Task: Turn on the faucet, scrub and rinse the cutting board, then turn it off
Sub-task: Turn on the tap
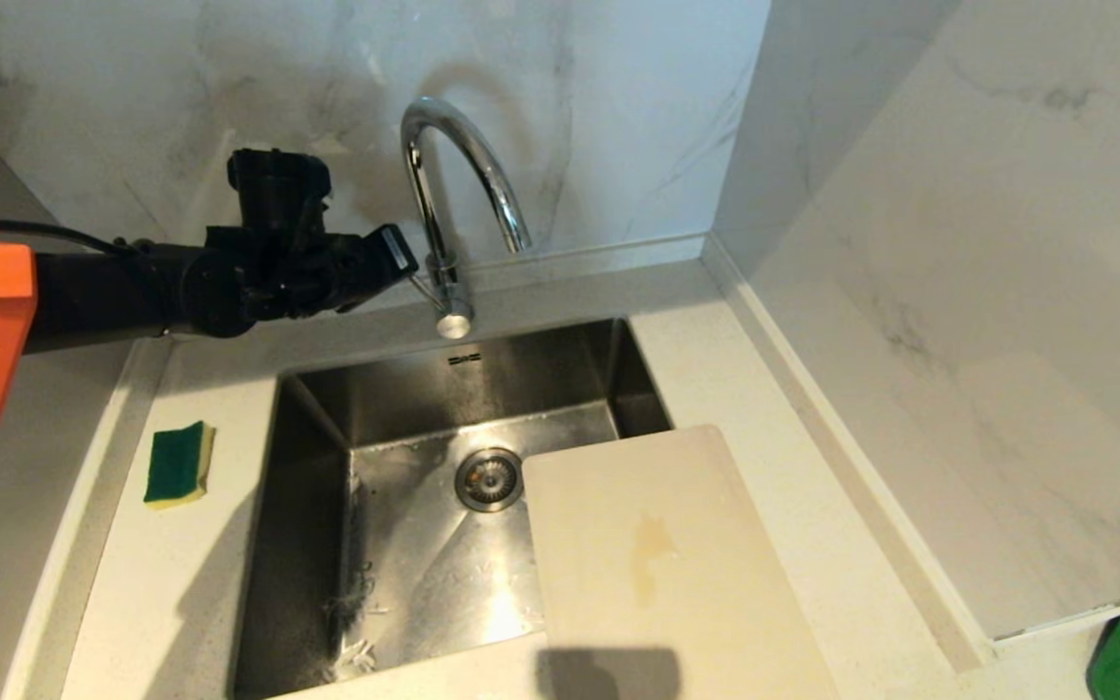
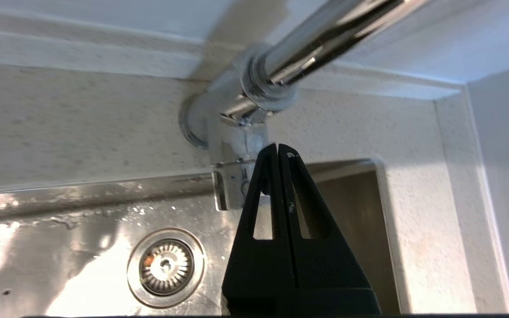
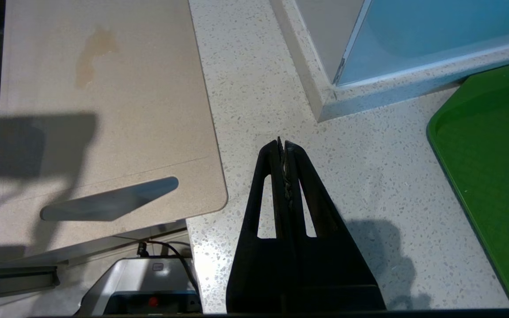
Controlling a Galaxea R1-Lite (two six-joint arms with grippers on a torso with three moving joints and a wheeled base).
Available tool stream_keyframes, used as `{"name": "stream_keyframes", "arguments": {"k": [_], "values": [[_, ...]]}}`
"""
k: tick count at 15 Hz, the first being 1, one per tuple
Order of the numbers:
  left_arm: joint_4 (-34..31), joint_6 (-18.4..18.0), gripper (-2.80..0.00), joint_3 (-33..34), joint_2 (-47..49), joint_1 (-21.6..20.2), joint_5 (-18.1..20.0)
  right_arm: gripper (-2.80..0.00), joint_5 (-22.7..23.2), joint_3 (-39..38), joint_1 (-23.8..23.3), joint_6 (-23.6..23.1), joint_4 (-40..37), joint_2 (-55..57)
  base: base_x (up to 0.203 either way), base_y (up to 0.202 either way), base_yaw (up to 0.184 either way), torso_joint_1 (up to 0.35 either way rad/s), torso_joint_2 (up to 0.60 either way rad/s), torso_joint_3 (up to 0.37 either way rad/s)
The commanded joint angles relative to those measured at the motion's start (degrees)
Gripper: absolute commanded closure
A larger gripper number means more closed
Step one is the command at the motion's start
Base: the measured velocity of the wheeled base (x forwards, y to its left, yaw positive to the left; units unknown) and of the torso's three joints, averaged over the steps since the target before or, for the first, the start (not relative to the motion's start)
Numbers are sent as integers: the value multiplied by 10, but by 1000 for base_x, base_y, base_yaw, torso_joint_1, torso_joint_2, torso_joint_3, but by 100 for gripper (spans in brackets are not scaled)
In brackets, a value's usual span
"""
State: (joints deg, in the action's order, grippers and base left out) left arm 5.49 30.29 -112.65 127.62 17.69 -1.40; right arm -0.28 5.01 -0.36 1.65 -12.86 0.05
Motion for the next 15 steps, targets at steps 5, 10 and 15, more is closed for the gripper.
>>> {"name": "stream_keyframes", "arguments": {"k": [5, 10, 15], "values": [[2, 2, 0, -3, 25, 2, 10, 0, 0, 0, 0, 0, -1, 0, 0, 0, 0, 0, 0, 0], [-12, 3, 0, 8, 16, 5, 8, 0, 0, 0, -1, 0, -1, 0, 0, 0, 0, 0, 0, 0], [-21, 2, 0, 47, -50, 12, -20, 0, 0, 0, 0, 0, -1, 0, 0, 0, 0, 0, 0, 0]]}}
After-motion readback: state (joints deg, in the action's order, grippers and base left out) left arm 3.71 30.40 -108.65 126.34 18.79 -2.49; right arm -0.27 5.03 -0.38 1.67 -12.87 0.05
